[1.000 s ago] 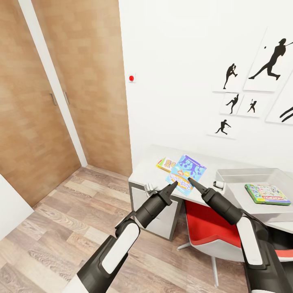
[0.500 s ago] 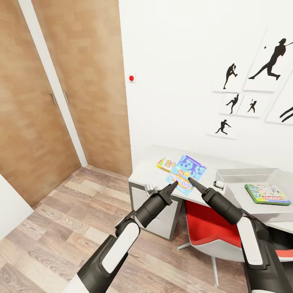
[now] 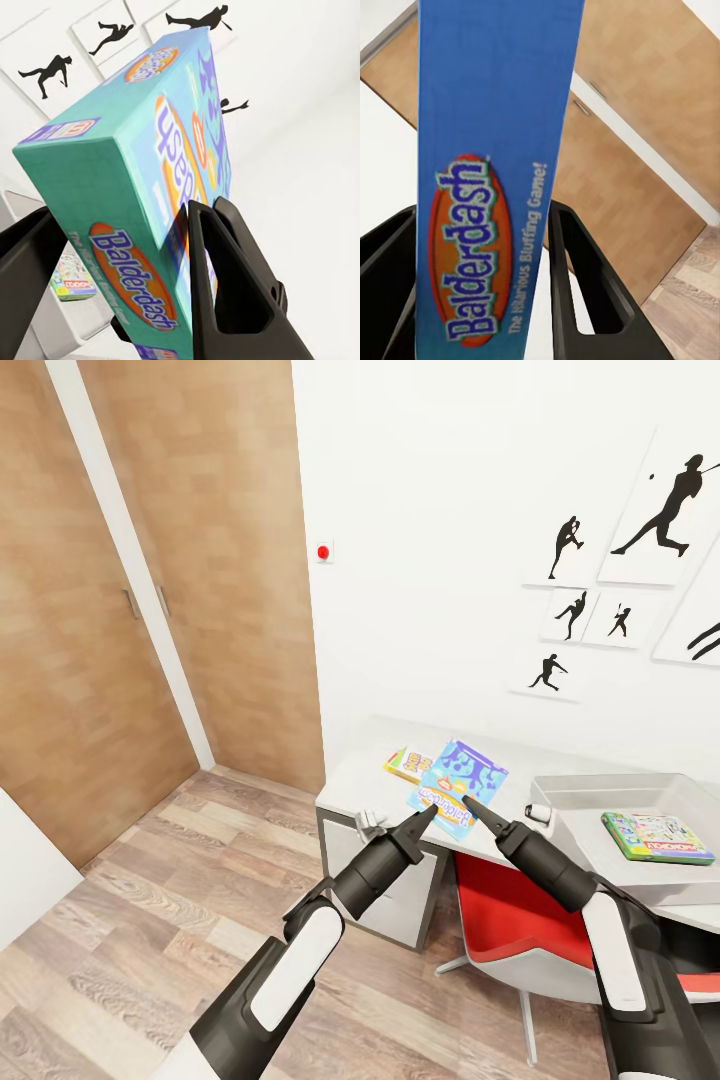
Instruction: Put all the toys in the child's room - the three board games (two on the bed and one on the table), the two jigsaw puzzles on the table, and the tennis ball on the table - inside the toy box on the table in the child's room.
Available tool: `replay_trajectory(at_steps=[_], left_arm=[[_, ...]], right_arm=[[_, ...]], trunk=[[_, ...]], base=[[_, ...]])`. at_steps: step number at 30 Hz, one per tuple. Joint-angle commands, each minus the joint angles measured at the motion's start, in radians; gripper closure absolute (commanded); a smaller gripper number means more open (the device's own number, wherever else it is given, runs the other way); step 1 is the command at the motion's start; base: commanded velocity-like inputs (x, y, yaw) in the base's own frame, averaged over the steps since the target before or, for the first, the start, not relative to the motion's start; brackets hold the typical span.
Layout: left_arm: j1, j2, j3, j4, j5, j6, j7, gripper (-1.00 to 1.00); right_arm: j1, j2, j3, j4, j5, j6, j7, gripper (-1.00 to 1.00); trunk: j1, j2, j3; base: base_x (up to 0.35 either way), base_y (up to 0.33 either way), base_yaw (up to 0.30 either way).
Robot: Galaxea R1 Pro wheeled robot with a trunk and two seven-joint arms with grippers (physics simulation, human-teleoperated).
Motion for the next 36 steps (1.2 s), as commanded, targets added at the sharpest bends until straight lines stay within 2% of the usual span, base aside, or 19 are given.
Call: replay_trajectory(at_steps=[1, 7, 8, 32, 34, 36], left_arm=[[-0.001, 0.0, 0.0, 0.001, 0.005, 0.009, -0.002, 1.0], [-0.001, -0.001, 0.0, 0.002, 0.005, 0.008, -0.002, 1.0], [-0.001, -0.001, 0.0, 0.002, 0.005, 0.008, -0.002, -1.0], [-0.004, -0.001, 0.0, 0.004, 0.005, 0.017, 0.01, -1.0], [-0.011, -0.001, 0.001, 0.003, 0.005, 0.033, 0.012, -1.0], [-0.021, -0.001, 0.001, 0.001, 0.005, 0.061, 0.015, -1.0]], right_arm=[[-0.001, 0.0, 0.0, 0.0, -0.009, 0.011, 0.002, 1.0], [-0.001, 0.0, 0.0, -0.001, -0.009, 0.011, 0.002, 1.0], [-0.001, 0.0, 0.0, -0.001, -0.009, 0.011, 0.002, 1.0], [-0.005, -0.002, -0.003, -0.003, -0.01, 0.019, -0.001, 1.0], [-0.018, -0.005, -0.017, -0.003, -0.01, 0.027, -0.006, 1.0], [-0.042, -0.011, -0.048, 0.002, -0.01, 0.052, -0.019, 1.0]], trunk=[[0.001, -0.002, -0.002], [0.001, -0.002, -0.002], [0.001, -0.002, -0.002], [0.001, -0.002, -0.002], [0.001, -0.002, -0.002], [0.001, -0.002, -0.002]], base=[[0.0, 0.0, 0.0], [0.0, 0.0, 0.0], [0.0, 0.0, 0.0], [0.0, 0.0, 0.0], [0.0, 0.0, 0.0], [0.0, 0.0, 0.0]])
